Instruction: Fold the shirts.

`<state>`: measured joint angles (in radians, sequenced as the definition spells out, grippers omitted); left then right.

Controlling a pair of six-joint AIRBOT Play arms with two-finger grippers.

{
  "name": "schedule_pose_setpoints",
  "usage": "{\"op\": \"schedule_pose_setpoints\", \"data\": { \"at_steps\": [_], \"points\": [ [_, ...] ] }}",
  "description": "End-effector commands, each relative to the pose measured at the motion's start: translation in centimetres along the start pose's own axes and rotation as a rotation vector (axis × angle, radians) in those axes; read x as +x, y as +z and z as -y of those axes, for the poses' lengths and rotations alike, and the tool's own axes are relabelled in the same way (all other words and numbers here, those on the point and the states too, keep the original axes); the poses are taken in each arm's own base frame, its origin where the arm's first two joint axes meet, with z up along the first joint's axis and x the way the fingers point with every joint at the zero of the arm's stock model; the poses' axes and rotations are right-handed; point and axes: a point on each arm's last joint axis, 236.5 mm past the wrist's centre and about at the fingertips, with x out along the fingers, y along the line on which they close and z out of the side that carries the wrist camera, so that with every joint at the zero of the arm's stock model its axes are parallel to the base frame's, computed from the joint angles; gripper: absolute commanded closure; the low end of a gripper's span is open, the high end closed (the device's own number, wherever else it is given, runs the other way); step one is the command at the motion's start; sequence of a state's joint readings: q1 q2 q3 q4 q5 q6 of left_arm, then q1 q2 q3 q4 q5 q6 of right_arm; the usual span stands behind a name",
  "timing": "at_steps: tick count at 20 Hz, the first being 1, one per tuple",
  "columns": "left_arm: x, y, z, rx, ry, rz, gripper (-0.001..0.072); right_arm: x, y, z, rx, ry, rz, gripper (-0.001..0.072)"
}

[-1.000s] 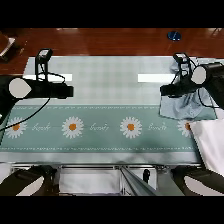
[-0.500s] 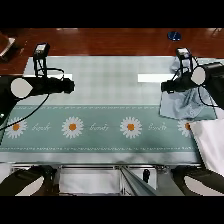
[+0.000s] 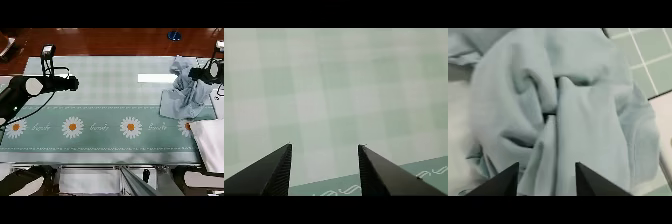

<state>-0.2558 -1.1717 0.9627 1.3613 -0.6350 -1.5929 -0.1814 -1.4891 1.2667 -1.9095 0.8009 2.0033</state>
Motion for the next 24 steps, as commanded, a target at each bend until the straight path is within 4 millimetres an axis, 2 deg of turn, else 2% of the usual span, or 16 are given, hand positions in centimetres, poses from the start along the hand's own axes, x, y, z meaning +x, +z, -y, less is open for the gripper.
{"op": "schedule_pose_setpoints", "data": {
  "at_steps": [1,4,5,6,7,8,10,11,12,13,14,16,18,20,22,24],
  "points": [
    [0.6,-0.3,0.0,-0.004,0.000,-0.010,0.0201,4.5,-4.1,3.2,0.144,0.015,-0.198,0.0311],
    [0.6,-0.4,0.3,-0.003,-0.006,-0.012,0.0201,6.4,-7.8,3.2,0.110,0.025,-0.329,0.0312],
    [0.6,-0.5,0.4,0.000,-0.008,-0.016,0.0201,6.8,-8.6,2.6,0.105,0.047,-0.357,0.0348],
    [0.6,-0.6,0.5,0.001,-0.010,-0.020,0.0201,7.0,-9.1,1.6,0.108,0.084,-0.378,0.0433],
    [0.6,-0.5,0.5,0.000,-0.011,-0.019,0.0201,6.8,-9.5,0.0,0.110,0.151,-0.401,0.0600],
    [0.1,-0.1,0.0,0.008,0.001,-0.013,0.0201,6.1,-9.8,-1.8,0.089,0.236,-0.422,0.0685],
    [-2.0,1.8,-2.4,-0.013,0.044,-0.005,0.0201,3.4,-8.4,-4.0,0.035,0.358,-0.426,0.0685],
    [-3.9,3.1,-3.9,-0.043,0.068,0.006,0.0201,1.3,-6.3,-4.7,0.009,0.404,-0.382,0.0685],
    [-5.9,4.1,-5.2,-0.065,0.087,0.020,0.0201,-1.2,-3.4,-5.5,-0.004,0.447,-0.300,0.0685],
    [-8.1,4.5,-5.9,-0.090,0.096,0.036,0.0201,-4.5,0.1,-6.2,-0.009,0.493,-0.190,0.0685],
    [-10.1,4.4,-5.6,-0.117,0.081,0.048,0.0201,-8.5,3.5,-6.9,-0.020,0.537,-0.066,0.0685],
    [-13.6,3.1,-2.8,-0.162,-0.013,0.071,0.0201,-16.6,8.2,-7.5,-0.057,0.583,0.145,0.0685],
    [-16.2,1.3,0.2,-0.153,-0.090,0.114,0.0201,-24.4,10.4,-7.8,-0.101,0.614,0.318,0.0685],
    [-17.3,-1.8,2.0,-0.114,-0.129,0.114,0.0201,-31.6,11.5,-8.1,-0.140,0.649,0.462,0.0685],
    [-17.1,-4.9,3.2,-0.094,-0.162,0.087,0.0201,-38.5,12.0,-8.3,-0.173,0.690,0.594,0.0685],
    [-16.5,-7.1,3.9,-0.079,-0.182,0.052,0.0201,-44.3,11.5,-9.2,-0.211,0.757,0.683,0.0685]
  ]
}}
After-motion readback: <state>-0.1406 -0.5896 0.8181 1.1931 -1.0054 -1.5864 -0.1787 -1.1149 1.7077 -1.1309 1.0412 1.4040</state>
